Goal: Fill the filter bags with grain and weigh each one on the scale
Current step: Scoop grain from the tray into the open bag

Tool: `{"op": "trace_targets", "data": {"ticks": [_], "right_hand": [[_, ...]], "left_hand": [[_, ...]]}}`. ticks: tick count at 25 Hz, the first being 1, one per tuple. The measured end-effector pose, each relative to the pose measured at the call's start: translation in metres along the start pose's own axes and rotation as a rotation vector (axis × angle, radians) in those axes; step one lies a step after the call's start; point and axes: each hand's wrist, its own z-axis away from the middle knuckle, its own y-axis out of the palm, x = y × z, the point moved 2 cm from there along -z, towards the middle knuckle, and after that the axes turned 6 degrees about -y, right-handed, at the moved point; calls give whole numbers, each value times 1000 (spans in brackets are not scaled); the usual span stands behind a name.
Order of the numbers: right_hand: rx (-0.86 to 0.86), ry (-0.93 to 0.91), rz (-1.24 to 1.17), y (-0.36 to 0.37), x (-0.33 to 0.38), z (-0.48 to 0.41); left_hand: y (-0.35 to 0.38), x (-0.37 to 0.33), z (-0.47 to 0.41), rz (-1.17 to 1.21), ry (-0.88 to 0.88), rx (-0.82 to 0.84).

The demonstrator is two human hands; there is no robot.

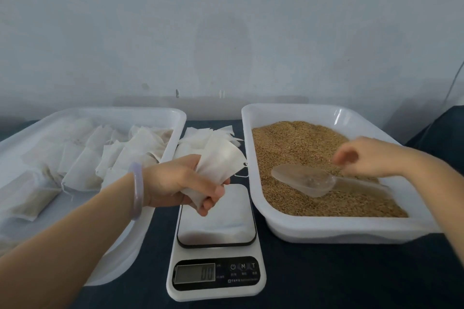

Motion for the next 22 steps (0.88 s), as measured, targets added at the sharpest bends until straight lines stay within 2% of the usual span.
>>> {"op": "trace_targets", "data": {"ticks": [2,3,7,10,15,22], "right_hand": [[114,110,62,11,-29,9],[118,125,66,17,-36,10],[-10,78,16,25,-39,7],[-159,52,-29,16,-28,8],[-394,-50,316,13,-4,-6],[-391,-98,324,30,7,-23]], "left_hand": [[0,1,-1,-11,-21,-24],[-1,1,-2,-8,-33,-44],[3,0,1,19,-37,-102],[4,-1,-1,41,26,-207],[5,-1,-2,-42,22,-282],[4,0,-5,-80,-7,-326]]}}
